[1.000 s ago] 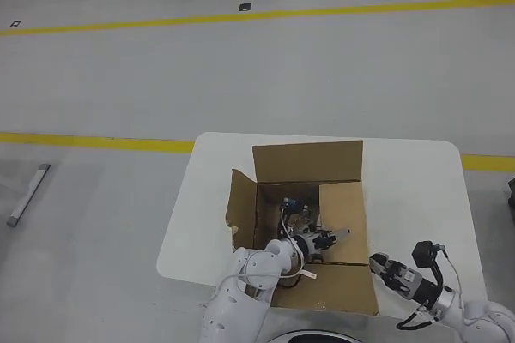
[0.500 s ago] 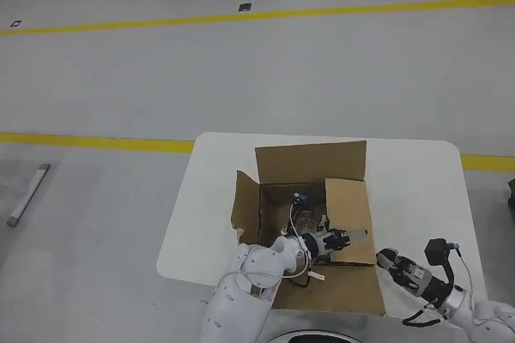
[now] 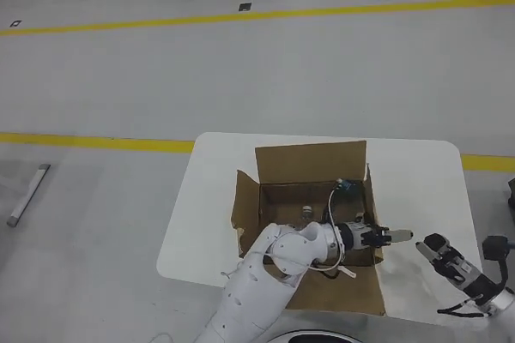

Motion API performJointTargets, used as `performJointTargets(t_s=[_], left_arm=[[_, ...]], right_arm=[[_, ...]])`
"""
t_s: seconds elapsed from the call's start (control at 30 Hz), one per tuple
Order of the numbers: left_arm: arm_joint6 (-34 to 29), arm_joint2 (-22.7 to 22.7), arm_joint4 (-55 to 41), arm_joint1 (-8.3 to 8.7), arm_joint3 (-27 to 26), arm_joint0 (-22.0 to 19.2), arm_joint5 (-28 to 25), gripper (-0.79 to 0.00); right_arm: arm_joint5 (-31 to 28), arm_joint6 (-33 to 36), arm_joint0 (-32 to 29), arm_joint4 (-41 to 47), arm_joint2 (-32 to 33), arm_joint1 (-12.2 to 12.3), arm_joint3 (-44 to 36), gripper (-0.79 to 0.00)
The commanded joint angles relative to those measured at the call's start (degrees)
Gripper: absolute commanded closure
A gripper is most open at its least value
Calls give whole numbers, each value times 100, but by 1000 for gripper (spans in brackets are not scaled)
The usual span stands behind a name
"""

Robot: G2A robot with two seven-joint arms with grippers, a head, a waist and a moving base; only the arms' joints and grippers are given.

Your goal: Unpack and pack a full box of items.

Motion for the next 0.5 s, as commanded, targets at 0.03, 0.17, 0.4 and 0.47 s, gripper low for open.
performJointTargets(t_s=[0.03,0.17,0.4,0.47], left_arm=[[50,276,14,-74,258,-187,-55,-785],[156,535,-35,-169,513,-362,-88,-785],[287,796,-119,-288,942,-539,-140,-785],[304,819,-138,-304,1014,-560,-153,-785]], right_arm=[[176,168,-13,445,164,12,165,-785],[343,559,-16,1308,335,28,347,-785],[305,1213,65,2348,397,50,477,-785],[305,1213,65,2348,397,50,477,-785]])
